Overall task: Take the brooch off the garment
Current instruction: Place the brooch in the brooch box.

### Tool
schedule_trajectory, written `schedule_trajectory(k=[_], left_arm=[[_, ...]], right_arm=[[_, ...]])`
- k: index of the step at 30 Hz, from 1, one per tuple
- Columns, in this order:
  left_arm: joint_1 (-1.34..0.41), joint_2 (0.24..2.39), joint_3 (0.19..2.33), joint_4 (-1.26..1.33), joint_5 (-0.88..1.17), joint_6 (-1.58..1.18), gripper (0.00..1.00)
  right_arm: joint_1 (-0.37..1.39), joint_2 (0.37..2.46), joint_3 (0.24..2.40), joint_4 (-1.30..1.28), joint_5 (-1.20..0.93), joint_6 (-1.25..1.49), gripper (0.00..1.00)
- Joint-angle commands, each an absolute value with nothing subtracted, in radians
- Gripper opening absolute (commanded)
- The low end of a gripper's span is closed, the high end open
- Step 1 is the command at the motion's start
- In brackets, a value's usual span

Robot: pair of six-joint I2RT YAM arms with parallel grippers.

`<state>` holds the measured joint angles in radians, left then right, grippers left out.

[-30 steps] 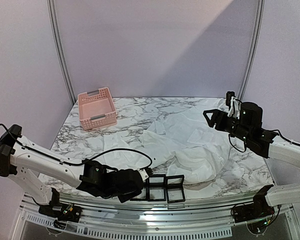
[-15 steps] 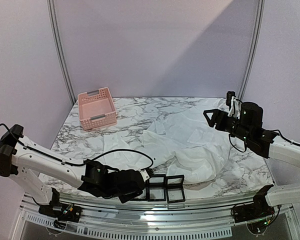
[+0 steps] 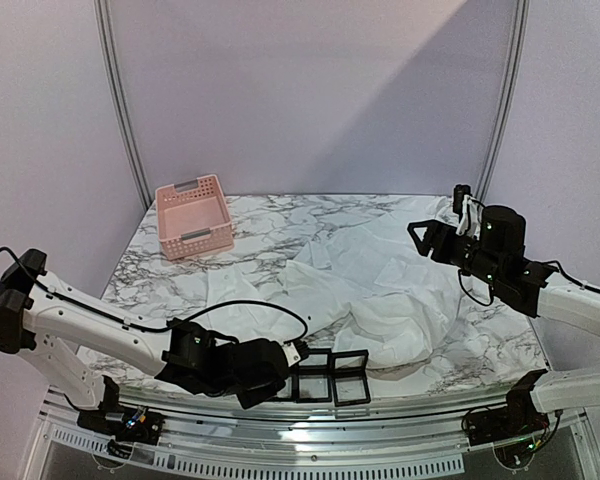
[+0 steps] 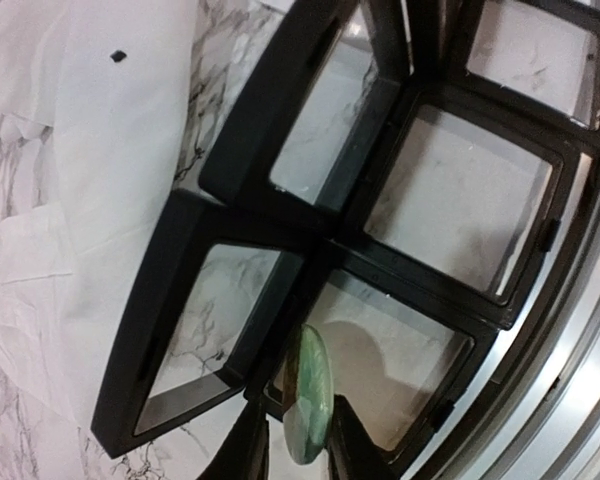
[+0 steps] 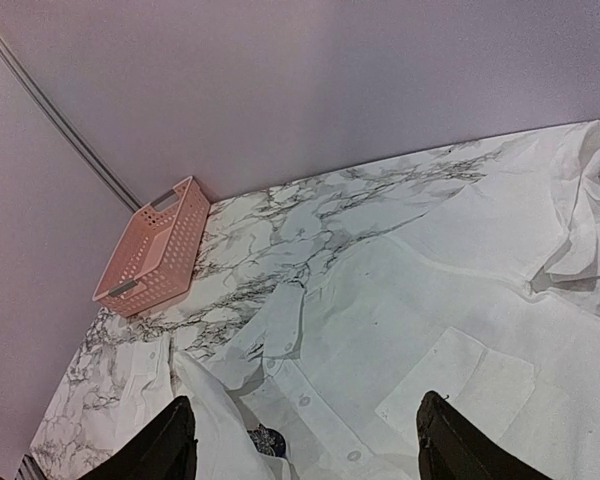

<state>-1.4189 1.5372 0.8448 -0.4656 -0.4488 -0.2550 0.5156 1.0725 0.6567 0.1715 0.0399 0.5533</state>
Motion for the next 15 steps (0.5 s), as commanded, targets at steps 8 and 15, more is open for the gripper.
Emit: schedule_trajectory(k=[8,15], left_arm=[[-1.403,1.481,0.840,-0.426,-0.346,-0.244,0.32],[-1.402,1.386,0.818,-0.416,-0.285,-0.240,0.46]], right_arm=[[0.507,1.065,0.640,0.165,0.040,0.560,0.74],[0.506,1.062,0.641,0.163,0.044,0.560,0.75]])
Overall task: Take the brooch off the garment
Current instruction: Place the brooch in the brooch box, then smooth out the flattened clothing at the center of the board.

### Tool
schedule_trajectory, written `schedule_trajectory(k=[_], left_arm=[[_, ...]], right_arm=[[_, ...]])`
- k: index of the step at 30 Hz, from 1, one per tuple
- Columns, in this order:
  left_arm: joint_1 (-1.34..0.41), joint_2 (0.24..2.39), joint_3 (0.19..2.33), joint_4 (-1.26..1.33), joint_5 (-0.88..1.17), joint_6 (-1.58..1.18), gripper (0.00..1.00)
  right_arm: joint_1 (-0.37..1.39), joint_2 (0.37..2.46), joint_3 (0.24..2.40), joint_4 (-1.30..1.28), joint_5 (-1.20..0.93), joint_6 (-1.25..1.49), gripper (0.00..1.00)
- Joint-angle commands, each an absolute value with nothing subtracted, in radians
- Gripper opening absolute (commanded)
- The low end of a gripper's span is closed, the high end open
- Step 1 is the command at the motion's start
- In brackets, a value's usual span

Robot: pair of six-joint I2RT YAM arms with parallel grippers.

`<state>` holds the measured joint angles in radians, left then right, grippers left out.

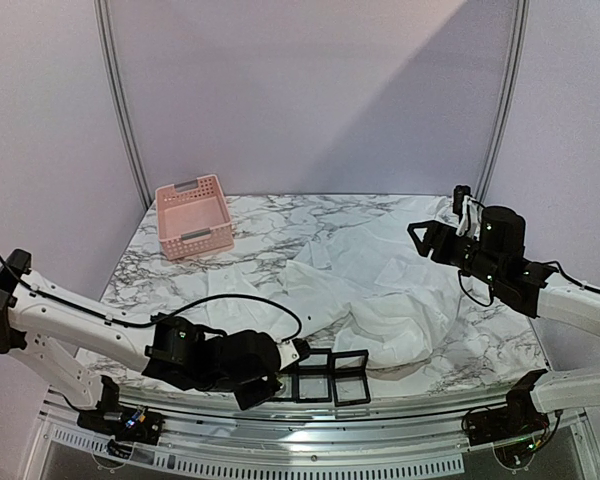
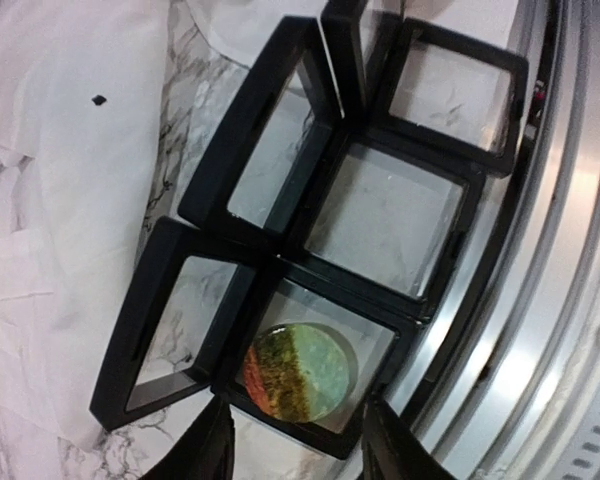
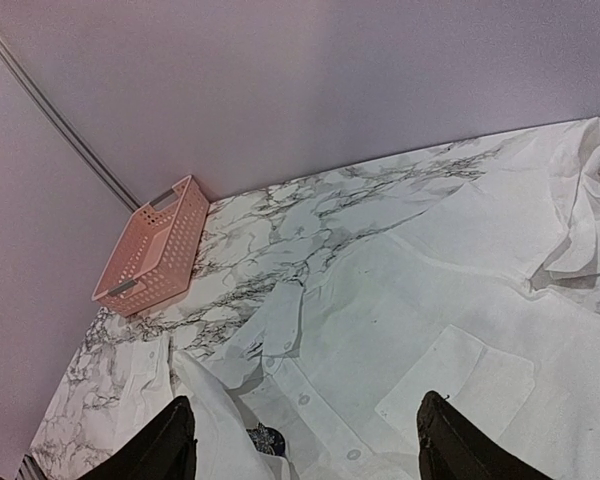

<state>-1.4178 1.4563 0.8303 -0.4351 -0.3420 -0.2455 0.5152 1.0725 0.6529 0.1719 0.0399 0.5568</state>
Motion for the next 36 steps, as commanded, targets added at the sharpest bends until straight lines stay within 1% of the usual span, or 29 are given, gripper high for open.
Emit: schedule_trajectory(k=[1,4,6,8,11,14,16,19,23,25,27,29,32,36], left_arm=[[-1.402,1.368,0.823,-0.422,-0.284,-0.239,0.48],[-1.402,1.312,0.846,-0.444,-0.299,-0.237,0.55],[-1.394,1.269,0.860,-0.457,-0.328,-0.242,0.67],[-1.366,1.229,0.876,-0.467,-0.345,-0.250,0.75],[-1.272,1.178,0.907,-0.480,-0.315,-0.266,0.85],[-1.141,1.169,0.941,-0.475,-0.218,-0.278,0.91],[-1.050,1.188,0.969,-0.464,-0.136,-0.290,0.93],[-0.912,1.252,1.017,-0.419,0.047,-0.312,0.94],[-0.817,1.383,1.083,-0.357,0.201,-0.325,0.95],[-0.794,1.455,1.127,-0.332,0.245,-0.324,0.95],[-0.781,1.528,1.169,-0.312,0.282,-0.332,0.95],[-0.776,1.589,1.209,-0.285,0.314,-0.350,0.94],[-0.775,1.659,1.253,-0.258,0.343,-0.373,0.94],[-0.769,1.718,1.284,-0.255,0.308,-0.365,0.94]], right_arm=[[0.505,1.062,0.641,0.162,0.044,0.558,0.75],[0.505,1.058,0.644,0.154,0.050,0.554,0.74],[0.505,1.056,0.648,0.142,0.058,0.546,0.75],[0.506,1.054,0.659,0.112,0.066,0.532,0.75],[0.505,1.050,0.676,0.046,0.046,0.497,0.75],[0.505,1.052,0.704,-0.053,0.046,0.445,0.78],[0.506,1.056,0.727,-0.114,0.044,0.419,0.81],[0.506,1.073,0.761,-0.171,0.013,0.390,0.83],[0.507,1.134,0.788,-0.177,-0.131,0.381,0.82],[0.509,1.167,0.796,-0.157,-0.185,0.388,0.81],[0.511,1.211,0.806,-0.116,-0.274,0.397,0.70],[0.517,1.255,0.816,-0.061,-0.370,0.409,0.64],[0.544,1.335,0.839,0.004,-0.434,0.433,0.63],[0.593,1.448,0.898,0.003,-0.411,0.428,0.69]])
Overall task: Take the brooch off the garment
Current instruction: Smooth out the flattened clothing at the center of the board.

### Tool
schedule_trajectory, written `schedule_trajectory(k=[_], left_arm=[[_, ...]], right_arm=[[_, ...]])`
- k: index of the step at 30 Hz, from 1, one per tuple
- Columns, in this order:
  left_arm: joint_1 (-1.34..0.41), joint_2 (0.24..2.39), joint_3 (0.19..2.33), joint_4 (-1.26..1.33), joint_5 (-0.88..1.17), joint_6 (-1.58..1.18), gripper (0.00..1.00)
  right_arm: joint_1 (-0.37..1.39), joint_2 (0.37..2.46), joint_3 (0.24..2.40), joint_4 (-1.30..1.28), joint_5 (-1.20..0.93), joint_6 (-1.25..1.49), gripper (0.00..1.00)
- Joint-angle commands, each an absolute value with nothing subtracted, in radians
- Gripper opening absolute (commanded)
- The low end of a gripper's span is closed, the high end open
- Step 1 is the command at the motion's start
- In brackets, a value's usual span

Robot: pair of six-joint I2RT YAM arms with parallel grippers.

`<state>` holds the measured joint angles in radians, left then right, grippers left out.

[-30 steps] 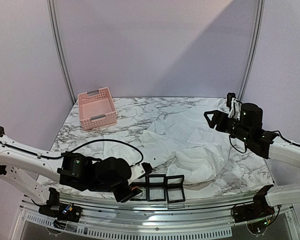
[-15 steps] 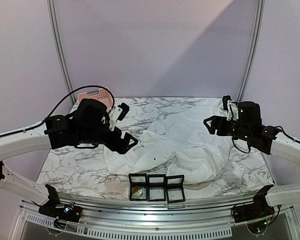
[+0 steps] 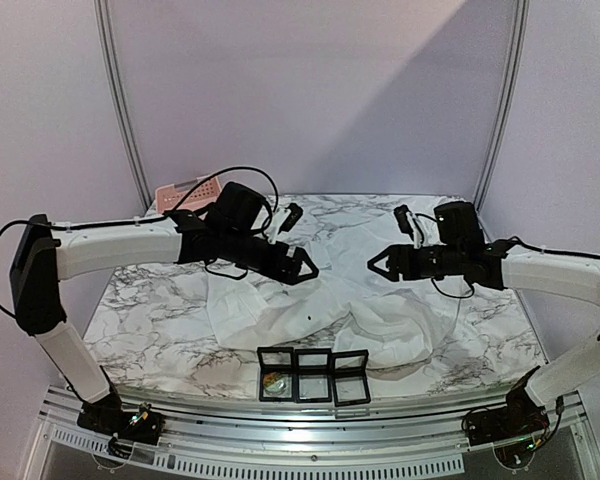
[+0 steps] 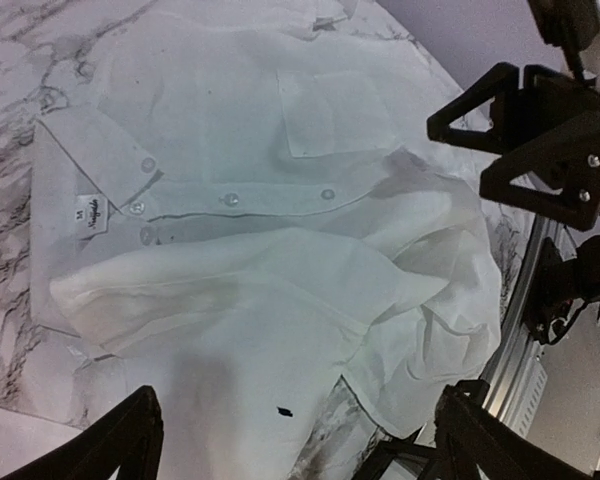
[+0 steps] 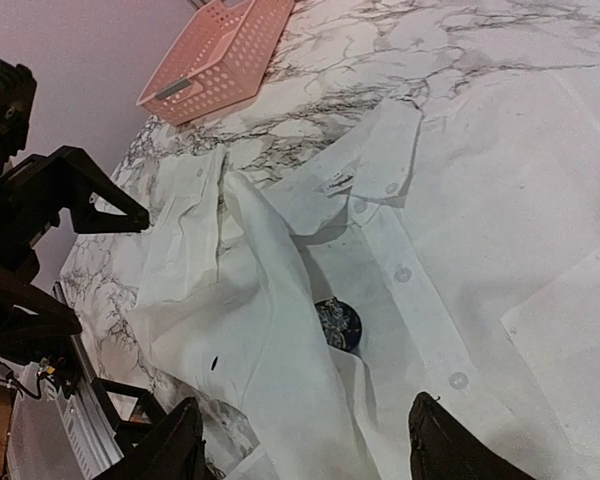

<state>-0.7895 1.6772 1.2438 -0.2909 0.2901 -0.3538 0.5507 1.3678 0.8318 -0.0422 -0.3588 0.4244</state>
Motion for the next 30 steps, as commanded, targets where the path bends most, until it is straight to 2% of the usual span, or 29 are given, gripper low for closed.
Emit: schedule_trajectory(k=[1,5,15,18,23,25,30], left_arm=[[-0.767,1.728,1.283,-0.255,0.297,-0.363,0.95],[-0.756,1.748,1.268,-0.240,0.287,-0.360,0.93],[-0.720,1.749,1.249,-0.238,0.278,-0.345,0.93],[-0.700,1.749,1.243,-0.229,0.291,-0.358,0.94],[-0.686,1.752,1.229,-0.226,0.283,-0.361,0.93],[-0.685,1.758,1.228,-0.227,0.281,-0.362,0.94],[-0.671,1.799,1.235,-0.237,0.304,-0.385,0.94]], right_arm=[[0.602,1.486,0.911,0.002,-0.397,0.424,0.69],[0.621,1.569,0.931,0.002,-0.355,0.425,0.61],[0.668,1.721,1.005,0.026,-0.356,0.417,0.55],[0.694,1.756,1.029,0.018,-0.357,0.404,0.44],[0.762,1.797,1.058,0.037,-0.395,0.365,0.11],[0.788,1.803,1.061,0.051,-0.421,0.355,0.06],[0.833,1.851,1.092,0.031,-0.420,0.332,0.06]])
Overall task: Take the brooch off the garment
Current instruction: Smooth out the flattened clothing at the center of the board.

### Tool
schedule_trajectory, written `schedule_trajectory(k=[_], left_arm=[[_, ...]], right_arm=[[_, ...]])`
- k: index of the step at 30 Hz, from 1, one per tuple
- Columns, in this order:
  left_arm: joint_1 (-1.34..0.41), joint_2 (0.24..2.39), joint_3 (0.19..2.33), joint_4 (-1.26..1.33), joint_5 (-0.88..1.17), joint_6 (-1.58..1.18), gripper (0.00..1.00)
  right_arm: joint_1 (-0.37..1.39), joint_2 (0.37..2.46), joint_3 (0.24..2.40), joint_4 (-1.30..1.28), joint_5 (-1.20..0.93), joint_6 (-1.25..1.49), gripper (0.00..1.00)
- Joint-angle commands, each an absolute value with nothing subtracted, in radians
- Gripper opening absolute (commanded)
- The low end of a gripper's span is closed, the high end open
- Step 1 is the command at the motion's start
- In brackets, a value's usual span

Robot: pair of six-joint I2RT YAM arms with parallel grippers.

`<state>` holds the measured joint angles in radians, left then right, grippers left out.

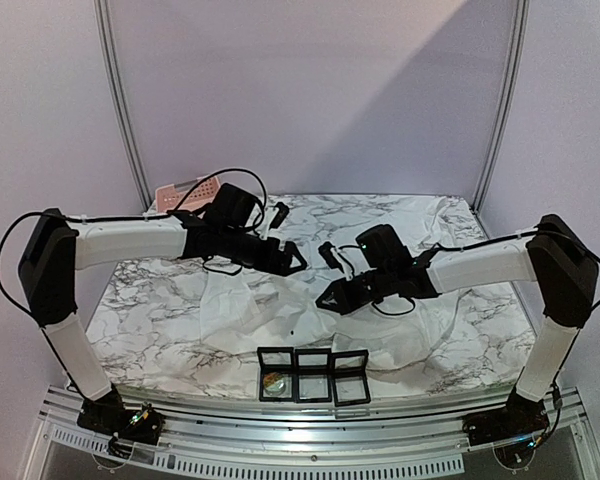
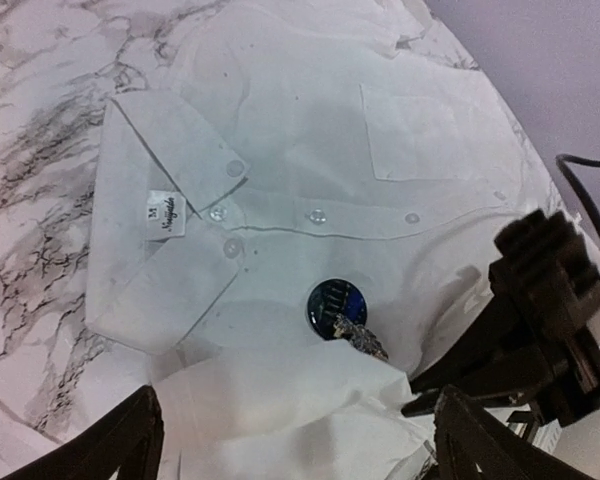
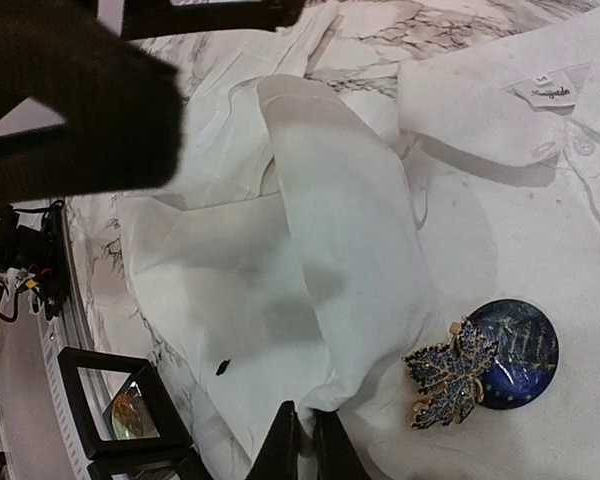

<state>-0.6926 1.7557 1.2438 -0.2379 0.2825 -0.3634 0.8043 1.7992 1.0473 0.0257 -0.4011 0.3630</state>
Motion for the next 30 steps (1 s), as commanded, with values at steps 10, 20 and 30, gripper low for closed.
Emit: schedule_trajectory(k=[10,20,30], left_arm=[[-0.647,1.874,1.241,-0.251,0.319,-0.404,0.98],[-0.645,1.923,1.256,-0.260,0.346,-0.410,0.94],[-0.644,1.971,1.271,-0.300,0.399,-0.399,0.42]], right_arm=[[0.847,1.756,1.091,0.002,-0.298,0.315,0.45],[0.764,1.598,1.089,-0.213,-0.015,0.270,0.71],[0.700,1.700,1.103,-0.252,-0.070,0.276,0.62]])
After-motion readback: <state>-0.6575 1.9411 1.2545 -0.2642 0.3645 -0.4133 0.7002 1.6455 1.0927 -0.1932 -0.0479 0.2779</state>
